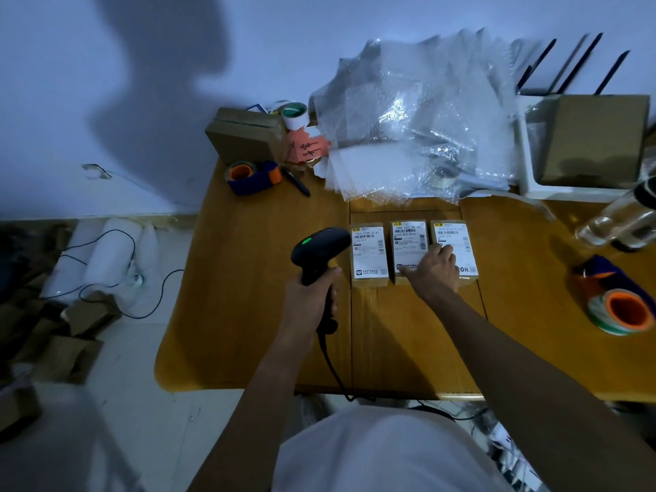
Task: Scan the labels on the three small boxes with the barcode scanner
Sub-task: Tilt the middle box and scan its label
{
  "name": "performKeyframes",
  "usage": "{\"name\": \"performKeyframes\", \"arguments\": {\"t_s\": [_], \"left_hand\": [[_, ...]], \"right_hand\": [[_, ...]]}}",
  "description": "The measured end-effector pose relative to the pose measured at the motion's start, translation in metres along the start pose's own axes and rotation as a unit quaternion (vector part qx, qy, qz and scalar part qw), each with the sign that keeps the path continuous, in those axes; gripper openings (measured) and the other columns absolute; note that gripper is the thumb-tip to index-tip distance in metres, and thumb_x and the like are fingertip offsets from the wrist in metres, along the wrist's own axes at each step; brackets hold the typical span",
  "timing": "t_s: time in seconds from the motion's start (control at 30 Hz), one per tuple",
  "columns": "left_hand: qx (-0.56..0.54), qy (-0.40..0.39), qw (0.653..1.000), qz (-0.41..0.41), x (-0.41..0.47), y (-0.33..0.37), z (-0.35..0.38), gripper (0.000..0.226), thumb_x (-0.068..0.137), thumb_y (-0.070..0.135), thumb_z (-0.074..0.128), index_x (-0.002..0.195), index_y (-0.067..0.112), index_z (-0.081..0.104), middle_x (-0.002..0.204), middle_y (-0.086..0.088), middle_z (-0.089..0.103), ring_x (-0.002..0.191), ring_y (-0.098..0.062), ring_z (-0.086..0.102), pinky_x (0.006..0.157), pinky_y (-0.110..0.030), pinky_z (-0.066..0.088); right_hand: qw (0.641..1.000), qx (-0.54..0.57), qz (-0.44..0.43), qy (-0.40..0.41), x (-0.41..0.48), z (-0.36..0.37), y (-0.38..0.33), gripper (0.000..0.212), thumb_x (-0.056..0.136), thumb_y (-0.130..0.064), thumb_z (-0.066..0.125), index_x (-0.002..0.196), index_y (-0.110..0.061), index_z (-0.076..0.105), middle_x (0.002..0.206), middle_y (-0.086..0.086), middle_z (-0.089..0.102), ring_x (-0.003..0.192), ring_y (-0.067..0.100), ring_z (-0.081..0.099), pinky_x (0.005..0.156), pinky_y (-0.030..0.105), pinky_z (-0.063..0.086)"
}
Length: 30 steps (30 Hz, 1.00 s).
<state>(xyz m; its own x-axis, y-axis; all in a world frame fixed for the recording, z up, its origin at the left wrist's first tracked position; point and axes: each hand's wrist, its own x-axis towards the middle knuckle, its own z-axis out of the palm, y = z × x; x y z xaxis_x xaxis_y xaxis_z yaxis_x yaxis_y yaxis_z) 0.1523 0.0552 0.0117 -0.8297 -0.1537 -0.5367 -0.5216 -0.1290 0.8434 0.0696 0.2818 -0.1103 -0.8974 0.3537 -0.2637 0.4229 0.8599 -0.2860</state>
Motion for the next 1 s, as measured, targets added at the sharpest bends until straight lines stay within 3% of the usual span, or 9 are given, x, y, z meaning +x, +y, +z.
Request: {"name": "performKeyframes", "arguments": {"t_s": [0.4, 0.63, 1.0], "left_hand": [[-0.007, 0.003, 1.000, -0.005, 0.004, -0.001, 0.000, 0.018, 0.089, 0.025, 0.075, 0.090, 0.011, 0.064, 0.063, -0.002, 0.058, 0.048, -0.012, 0.053, 0.049, -0.024, 0.048], [-0.002, -0.003, 1.000, -0.002, 0.004, -0.002, 0.002, 0.017, 0.089, 0.023, 0.075, 0.089, 0.010, 0.064, 0.063, -0.002, 0.058, 0.048, -0.013, 0.052, 0.049, -0.024, 0.048], [-0.004, -0.011, 1.000, -0.005, 0.000, -0.001, 0.002, 0.018, 0.090, 0.023, 0.074, 0.084, 0.010, 0.063, 0.062, -0.002, 0.057, 0.048, -0.012, 0.053, 0.050, -0.025, 0.048]], "right_hand": [[0.996, -0.051, 0.025, -0.073, 0.003, -0.006, -0.018, 0.095, 0.090, -0.056, 0.063, 0.152, 0.005, 0.024, 0.152, 0.026, 0.037, 0.138, 0.039, 0.042, 0.106, 0.046, 0.043], [0.994, 0.036, 0.053, -0.092, 0.015, -0.001, -0.013, 0.089, 0.085, -0.048, 0.073, 0.145, 0.006, 0.034, 0.137, 0.022, 0.055, 0.126, 0.038, 0.055, 0.097, 0.044, 0.049], [0.986, 0.109, 0.085, -0.098, 0.010, 0.009, -0.006, 0.102, 0.086, -0.051, 0.071, 0.154, 0.001, 0.015, 0.143, 0.025, 0.053, 0.130, 0.042, 0.053, 0.103, 0.052, 0.048]]}}
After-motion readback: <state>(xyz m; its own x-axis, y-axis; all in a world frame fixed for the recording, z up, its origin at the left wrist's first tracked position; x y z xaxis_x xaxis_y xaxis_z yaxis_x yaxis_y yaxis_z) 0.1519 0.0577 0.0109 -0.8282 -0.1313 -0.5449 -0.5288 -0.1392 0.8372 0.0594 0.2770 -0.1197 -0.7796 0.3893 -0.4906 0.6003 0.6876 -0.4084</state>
